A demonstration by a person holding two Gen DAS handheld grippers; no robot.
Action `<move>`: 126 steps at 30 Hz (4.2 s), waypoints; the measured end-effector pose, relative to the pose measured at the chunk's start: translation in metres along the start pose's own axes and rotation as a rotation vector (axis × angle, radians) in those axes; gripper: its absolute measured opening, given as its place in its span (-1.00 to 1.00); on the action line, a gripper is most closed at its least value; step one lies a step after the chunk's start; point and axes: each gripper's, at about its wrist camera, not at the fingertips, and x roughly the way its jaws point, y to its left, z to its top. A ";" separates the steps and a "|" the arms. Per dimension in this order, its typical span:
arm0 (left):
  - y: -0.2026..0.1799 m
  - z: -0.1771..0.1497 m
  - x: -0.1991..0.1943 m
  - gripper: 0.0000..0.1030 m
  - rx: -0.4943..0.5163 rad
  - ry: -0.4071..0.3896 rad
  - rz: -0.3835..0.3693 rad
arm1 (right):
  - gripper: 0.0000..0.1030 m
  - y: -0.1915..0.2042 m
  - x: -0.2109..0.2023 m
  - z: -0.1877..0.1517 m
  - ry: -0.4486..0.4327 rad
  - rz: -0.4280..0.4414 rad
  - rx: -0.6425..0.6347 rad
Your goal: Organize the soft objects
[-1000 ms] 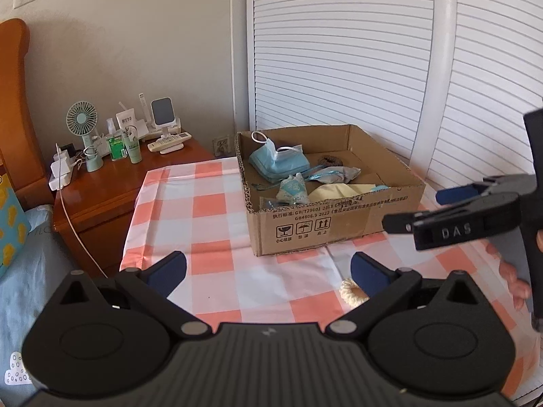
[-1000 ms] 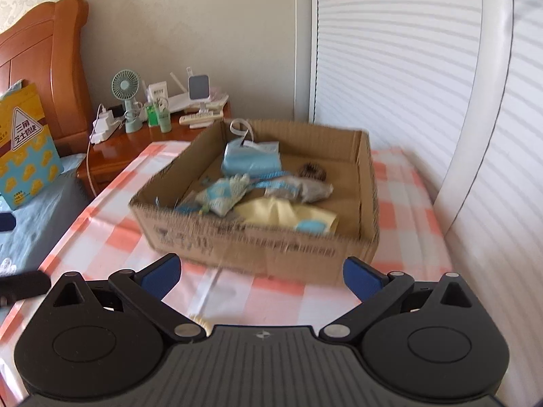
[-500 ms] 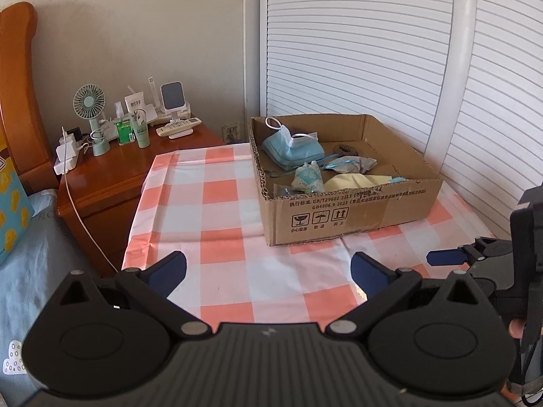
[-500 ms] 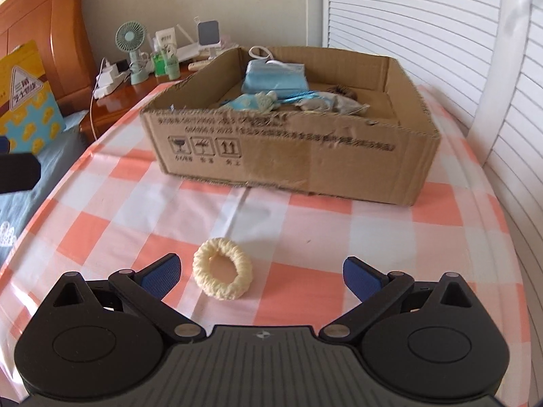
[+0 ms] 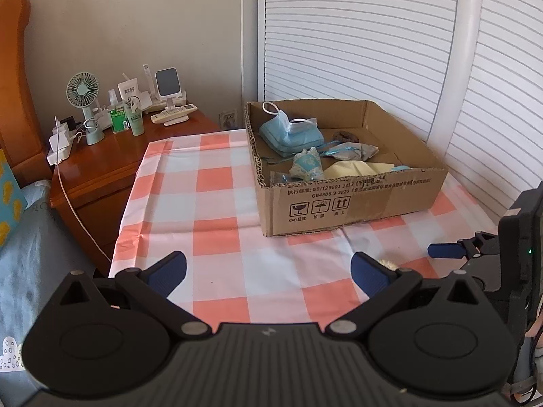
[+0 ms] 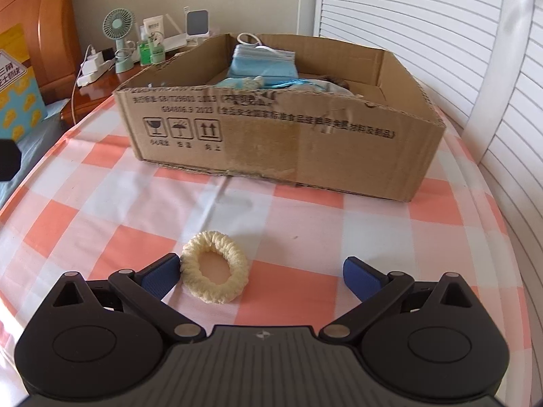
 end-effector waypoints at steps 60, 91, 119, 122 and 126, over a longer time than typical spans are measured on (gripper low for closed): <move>-0.012 -0.008 -0.002 0.99 0.004 0.031 -0.041 | -0.24 -0.003 -0.034 -0.007 -0.059 0.023 -0.091; -0.016 -0.010 -0.008 0.99 0.069 -0.068 -0.094 | -0.24 -0.047 -0.031 0.120 -0.162 -0.039 -0.137; -0.021 -0.009 -0.011 0.99 0.076 -0.110 -0.015 | 1.00 -0.068 -0.006 0.142 -0.138 -0.072 -0.018; -0.022 -0.008 -0.016 0.99 0.069 -0.116 -0.025 | 1.00 -0.061 -0.020 0.134 -0.118 -0.072 -0.022; -0.023 -0.007 -0.023 0.99 0.040 -0.123 -0.025 | 1.00 -0.050 -0.041 0.119 -0.090 -0.083 -0.024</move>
